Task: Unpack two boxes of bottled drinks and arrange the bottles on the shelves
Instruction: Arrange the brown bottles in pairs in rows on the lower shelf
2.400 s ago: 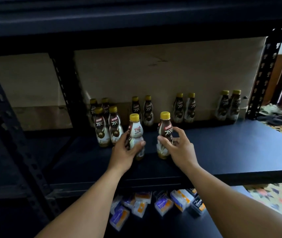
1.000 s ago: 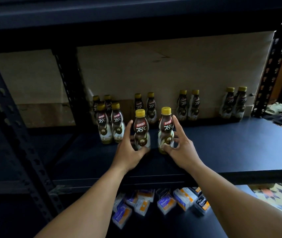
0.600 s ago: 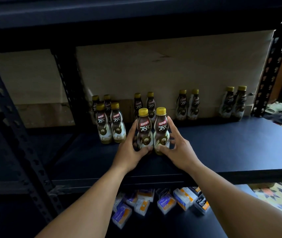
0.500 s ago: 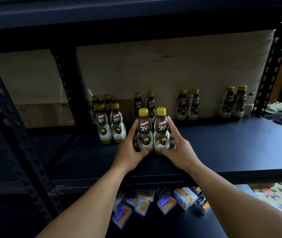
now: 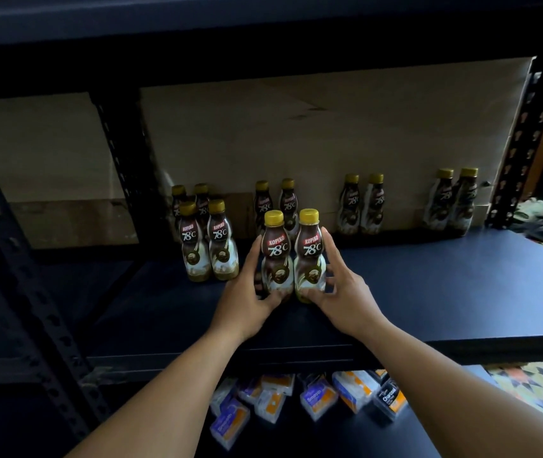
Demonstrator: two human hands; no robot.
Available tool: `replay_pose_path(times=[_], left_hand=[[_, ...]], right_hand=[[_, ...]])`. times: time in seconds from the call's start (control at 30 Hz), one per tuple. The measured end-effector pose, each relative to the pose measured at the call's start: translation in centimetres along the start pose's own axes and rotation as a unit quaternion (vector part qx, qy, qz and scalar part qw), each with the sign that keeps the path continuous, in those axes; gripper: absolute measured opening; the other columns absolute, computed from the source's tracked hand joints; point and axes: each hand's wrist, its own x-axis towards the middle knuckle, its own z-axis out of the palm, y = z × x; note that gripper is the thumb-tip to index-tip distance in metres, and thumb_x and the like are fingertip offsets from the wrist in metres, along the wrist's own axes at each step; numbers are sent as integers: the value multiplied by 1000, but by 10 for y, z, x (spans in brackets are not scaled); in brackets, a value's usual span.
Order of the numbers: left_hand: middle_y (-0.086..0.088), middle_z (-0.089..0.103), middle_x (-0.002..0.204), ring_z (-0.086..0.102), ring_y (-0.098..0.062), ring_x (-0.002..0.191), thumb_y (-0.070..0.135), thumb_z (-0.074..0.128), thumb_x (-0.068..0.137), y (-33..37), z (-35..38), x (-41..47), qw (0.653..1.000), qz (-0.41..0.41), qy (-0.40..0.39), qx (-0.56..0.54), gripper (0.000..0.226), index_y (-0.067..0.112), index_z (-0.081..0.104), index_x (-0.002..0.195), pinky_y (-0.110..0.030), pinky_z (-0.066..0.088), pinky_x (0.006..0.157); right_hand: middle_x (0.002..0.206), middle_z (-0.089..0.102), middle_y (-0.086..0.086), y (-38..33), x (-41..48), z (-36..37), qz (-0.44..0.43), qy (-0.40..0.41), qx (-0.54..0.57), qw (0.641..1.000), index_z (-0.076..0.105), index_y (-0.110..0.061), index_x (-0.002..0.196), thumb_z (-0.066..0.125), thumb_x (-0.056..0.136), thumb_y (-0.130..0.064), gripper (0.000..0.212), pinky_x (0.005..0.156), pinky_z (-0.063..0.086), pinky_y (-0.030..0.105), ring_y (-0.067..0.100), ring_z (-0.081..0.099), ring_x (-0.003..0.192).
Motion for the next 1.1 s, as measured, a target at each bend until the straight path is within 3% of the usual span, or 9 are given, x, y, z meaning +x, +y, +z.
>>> replay_pose_path(times=[0.13, 0.27, 0.53, 0.7, 0.87, 1.1], left_hand=[[20, 54, 143, 57, -4, 124, 32, 79, 86, 1, 0, 14, 999, 1, -23, 29, 104, 60, 4, 153, -41, 50, 105], [17, 58, 136, 60, -9, 121, 32, 78, 87, 4, 9, 34, 998, -5, -29, 49, 102, 63, 2, 148, -40, 50, 102], [10, 61, 139, 57, -26, 125, 40, 75, 88, 3, 33, 61, 997, -17, -6, 79, 99, 65, -2, 147, -48, 50, 101], [12, 61, 138, 59, -22, 123, 40, 70, 93, -2, 38, 60, 997, -4, -4, 72, 97, 62, -5, 150, -35, 47, 96], [14, 62, 138, 59, -21, 126, 42, 71, 92, 0, 37, 59, 999, -1, -10, 53, 98, 65, -5, 149, -48, 51, 101], [13, 58, 143, 54, -25, 131, 39, 72, 91, 1, 37, 60, 998, -8, -4, 59, 101, 71, -7, 144, -53, 47, 105]], right_hand=[[118, 66, -17, 9, 12, -3, -1, -11, 8, 1000, -3, -70, 149, 77, 88, -23, 111, 97, 51, 36, 12, 64, 105], [102, 67, -20, 21, 28, -10, 7, -12, 10, 1000, -3, -71, 148, 77, 89, -24, 110, 88, 52, 30, 7, 65, 91], [110, 71, -10, 44, 57, -18, 13, -4, -12, 1000, -11, -76, 143, 77, 90, -27, 113, 98, 54, 45, 15, 68, 104], [124, 69, -13, 51, 57, -16, 3, 14, -1, 1000, -9, -75, 145, 78, 89, -27, 114, 103, 52, 41, 11, 66, 111], [121, 70, -11, 54, 56, -15, -1, 10, -1, 1000, -11, -75, 144, 79, 87, -31, 116, 98, 55, 46, 14, 68, 107], [119, 72, -9, 60, 59, -13, 7, 15, 0, 1000, -7, -73, 146, 79, 88, -28, 114, 99, 54, 47, 15, 70, 105]])
